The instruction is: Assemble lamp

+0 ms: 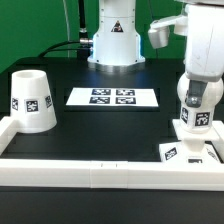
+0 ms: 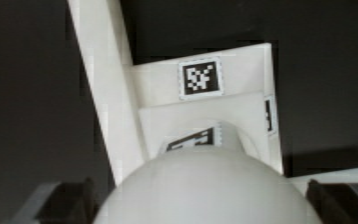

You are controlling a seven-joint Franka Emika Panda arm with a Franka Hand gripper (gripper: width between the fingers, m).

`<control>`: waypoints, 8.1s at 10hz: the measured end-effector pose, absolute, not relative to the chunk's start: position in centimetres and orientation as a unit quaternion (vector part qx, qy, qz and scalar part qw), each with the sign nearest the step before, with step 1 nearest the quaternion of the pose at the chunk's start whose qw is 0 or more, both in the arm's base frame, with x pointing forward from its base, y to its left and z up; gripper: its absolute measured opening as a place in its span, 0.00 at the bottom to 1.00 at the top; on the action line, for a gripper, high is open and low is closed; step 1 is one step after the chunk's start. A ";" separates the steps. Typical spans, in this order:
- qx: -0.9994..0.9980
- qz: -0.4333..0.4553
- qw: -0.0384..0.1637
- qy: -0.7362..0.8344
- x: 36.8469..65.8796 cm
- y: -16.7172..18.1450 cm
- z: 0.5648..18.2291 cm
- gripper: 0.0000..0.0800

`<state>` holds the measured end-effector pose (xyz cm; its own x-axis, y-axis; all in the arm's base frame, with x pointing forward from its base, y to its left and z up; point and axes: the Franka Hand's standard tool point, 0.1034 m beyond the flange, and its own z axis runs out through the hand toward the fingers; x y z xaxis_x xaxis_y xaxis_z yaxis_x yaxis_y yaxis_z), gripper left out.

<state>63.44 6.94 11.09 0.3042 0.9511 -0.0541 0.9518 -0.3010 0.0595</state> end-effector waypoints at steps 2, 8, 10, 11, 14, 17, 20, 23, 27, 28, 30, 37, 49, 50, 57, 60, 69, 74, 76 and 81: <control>0.861 0.005 0.023 0.508 63.4 6.8 11.1 0.72; 0.953 0.014 -0.005 0.303 63.3 7.3 11.5 0.72; 0.969 0.015 -0.005 0.247 63.4 7.2 11.6 0.72; 0.970 0.014 -0.005 0.241 63.4 7.2 11.4 0.80; 0.969 0.012 -0.006 0.246 62.9 7.5 11.7 0.87; 0.966 0.009 -0.002 0.257 60.6 6.7 13.9 0.87; 0.956 0.006 0.003 0.294 57.5 1.7 13.7 0.87; 0.957 0.006 0.004 0.290 57.2 0.6 13.2 0.87; 0.957 0.005 0.004 0.289 57.1 0.5 13.0 0.87; 0.957 0.004 0.004 0.291 57.0 0.4 13.0 0.87; 0.934 0.005 0.008 0.358 53.7 -3.6 12.1 0.87; 0.919 -0.008 -0.007 0.395 50.5 -12.4 13.1 0.87; 0.910 -0.019 -0.011 0.414 43.2 -16.2 8.4 0.87; 0.910 -0.023 -0.014 0.415 43.2 -16.3 7.7 0.87; 0.909 -0.027 -0.016 0.416 43.7 -16.5 7.4 0.14; 0.908 -0.028 -0.018 0.417 43.7 -16.3 7.5 0.06; 0.931 -0.139 -0.112 0.317 50.2 -4.7 16.8 0.06; 0.940 -0.136 -0.109 0.294 53.9 -3.4 19.6 0.06; 0.939 -0.137 -0.111 0.294 53.9 -3.3 19.5 0.06; 0.947 -0.135 -0.116 0.266 59.3 2.4 24.7 0.06</control>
Offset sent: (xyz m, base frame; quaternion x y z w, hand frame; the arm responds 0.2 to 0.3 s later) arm -0.0038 -0.0007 0.0013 0.0187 0.0137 0.1781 0.9837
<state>59.27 2.40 24.71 0.8218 0.5361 -0.1931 0.4734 -0.8310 -0.2921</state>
